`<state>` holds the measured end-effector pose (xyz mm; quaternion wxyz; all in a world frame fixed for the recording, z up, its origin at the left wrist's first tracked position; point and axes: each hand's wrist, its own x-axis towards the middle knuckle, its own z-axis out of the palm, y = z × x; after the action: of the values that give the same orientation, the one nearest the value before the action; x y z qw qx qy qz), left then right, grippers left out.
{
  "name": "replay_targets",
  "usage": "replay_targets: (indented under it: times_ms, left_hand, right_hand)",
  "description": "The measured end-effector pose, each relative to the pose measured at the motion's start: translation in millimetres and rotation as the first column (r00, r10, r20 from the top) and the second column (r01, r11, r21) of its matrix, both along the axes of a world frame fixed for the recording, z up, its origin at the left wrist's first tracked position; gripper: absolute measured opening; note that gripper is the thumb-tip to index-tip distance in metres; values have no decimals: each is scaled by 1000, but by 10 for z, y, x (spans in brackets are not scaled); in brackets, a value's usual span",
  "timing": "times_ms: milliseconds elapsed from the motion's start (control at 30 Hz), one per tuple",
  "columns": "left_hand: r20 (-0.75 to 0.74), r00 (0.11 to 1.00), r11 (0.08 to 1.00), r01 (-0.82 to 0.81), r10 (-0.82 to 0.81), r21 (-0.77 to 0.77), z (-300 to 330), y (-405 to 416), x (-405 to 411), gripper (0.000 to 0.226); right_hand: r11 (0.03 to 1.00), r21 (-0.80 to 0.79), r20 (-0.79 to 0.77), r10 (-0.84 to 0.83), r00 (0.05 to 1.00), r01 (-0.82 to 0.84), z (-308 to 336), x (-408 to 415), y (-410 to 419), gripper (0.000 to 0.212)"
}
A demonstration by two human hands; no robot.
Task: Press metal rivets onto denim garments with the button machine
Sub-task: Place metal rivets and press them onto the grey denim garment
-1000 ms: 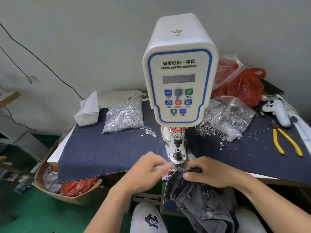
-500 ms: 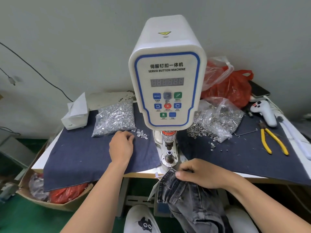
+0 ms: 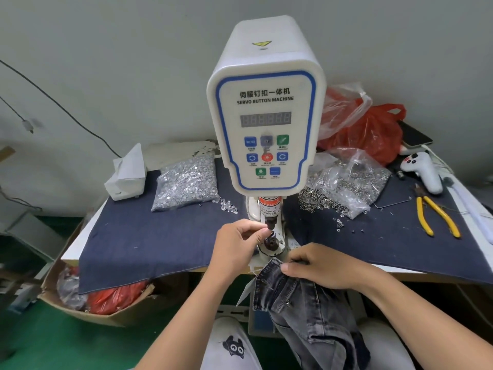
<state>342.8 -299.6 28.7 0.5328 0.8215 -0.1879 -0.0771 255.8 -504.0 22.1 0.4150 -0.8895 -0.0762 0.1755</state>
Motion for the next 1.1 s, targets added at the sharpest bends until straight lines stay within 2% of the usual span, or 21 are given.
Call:
replay_targets:
  times_ms: [233, 400, 533, 700, 767, 833, 900, 967, 1000, 1100]
  left_hand:
    - [81, 997, 999, 11, -14, 33, 55, -50, -42, 11]
    - [240, 968, 989, 36, -70, 144, 106, -44, -25, 3]
    - [334, 935, 971, 39, -119, 237, 146, -43, -25, 11]
    - [350, 920, 934, 45, -177, 353, 182, -20, -15, 26]
    - [371, 920, 949, 6, -128, 314, 170, 7, -97, 13]
    - [373, 927, 990, -18, -36, 141, 94, 107, -291, 8]
    - [264, 961, 994, 56, -79, 93, -47, 228, -507, 24]
    - [45, 974, 962, 212, -223, 172, -150, 294, -644, 56]
    - [-26, 957, 938, 288, -289, 194, -174, 304, -664, 64]
    - [-117, 906, 884, 422, -406, 200, -88, 314, -617, 45]
  right_hand:
    - [1000, 8, 8, 0, 1000, 0, 10, -3, 5, 47]
    - [1000, 21, 4, 7, 1000, -7, 15, -17, -2, 47]
    - [1000, 17, 9, 7, 1000, -7, 15, -17, 3, 48]
    - [1000, 28, 2, 7, 1000, -7, 14, -19, 6, 48]
    - [999, 34, 3, 10, 1000, -10, 27, -18, 3, 48]
    - [998, 55, -9, 14, 1000, -14, 40, -30, -3, 46]
    - [995, 99, -26, 30, 999, -27, 80, -57, -23, 39]
    - [984, 166, -39, 69, 997, -61, 129, -92, -35, 33]
    - [977, 195, -32, 97, 995, -89, 158, -107, -25, 36]
    - [960, 230, 0, 163, 987, -158, 279, -132, 58, 44]
